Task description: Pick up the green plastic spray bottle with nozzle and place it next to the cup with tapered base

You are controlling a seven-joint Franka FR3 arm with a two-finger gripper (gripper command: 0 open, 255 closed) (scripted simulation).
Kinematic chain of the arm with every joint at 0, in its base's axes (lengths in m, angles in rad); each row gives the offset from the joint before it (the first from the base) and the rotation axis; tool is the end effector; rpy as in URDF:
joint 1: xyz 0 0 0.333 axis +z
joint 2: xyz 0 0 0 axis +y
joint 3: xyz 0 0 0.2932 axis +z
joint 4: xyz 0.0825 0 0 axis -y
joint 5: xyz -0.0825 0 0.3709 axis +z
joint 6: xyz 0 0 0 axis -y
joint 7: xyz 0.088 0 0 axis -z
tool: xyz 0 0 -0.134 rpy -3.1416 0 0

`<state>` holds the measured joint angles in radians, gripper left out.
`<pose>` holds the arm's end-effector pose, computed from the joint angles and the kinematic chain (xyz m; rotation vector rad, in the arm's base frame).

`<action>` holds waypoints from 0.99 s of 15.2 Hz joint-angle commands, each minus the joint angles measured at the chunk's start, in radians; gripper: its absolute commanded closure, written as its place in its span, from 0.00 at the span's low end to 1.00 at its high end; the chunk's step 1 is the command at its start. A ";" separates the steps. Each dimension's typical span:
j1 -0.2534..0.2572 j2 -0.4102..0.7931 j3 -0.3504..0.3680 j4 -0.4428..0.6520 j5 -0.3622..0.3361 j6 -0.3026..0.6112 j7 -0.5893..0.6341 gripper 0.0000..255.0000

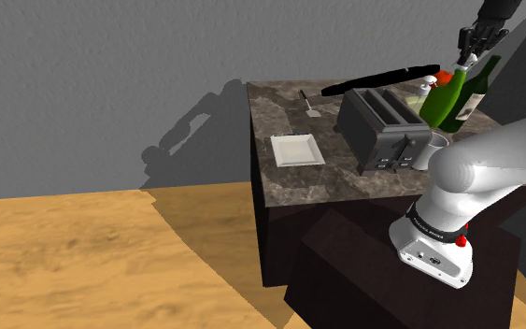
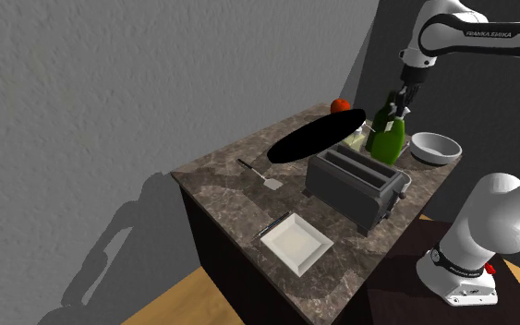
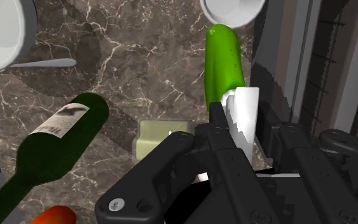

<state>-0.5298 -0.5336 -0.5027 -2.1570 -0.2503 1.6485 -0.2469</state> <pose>0.1586 -0.3765 0.5264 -2.9384 1.0696 0.0367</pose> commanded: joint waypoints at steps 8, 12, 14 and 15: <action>-0.009 -0.003 -0.022 -0.121 -0.017 0.120 0.005 1.00; -0.012 0.002 -0.034 -0.171 -0.024 0.174 0.007 1.00; -0.013 0.006 -0.040 -0.194 -0.027 0.201 0.007 1.00; -0.013 0.008 -0.043 -0.206 -0.029 0.215 0.008 1.00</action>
<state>-0.5419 -0.5251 -0.5437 -2.3499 -0.2766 1.8513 -0.2398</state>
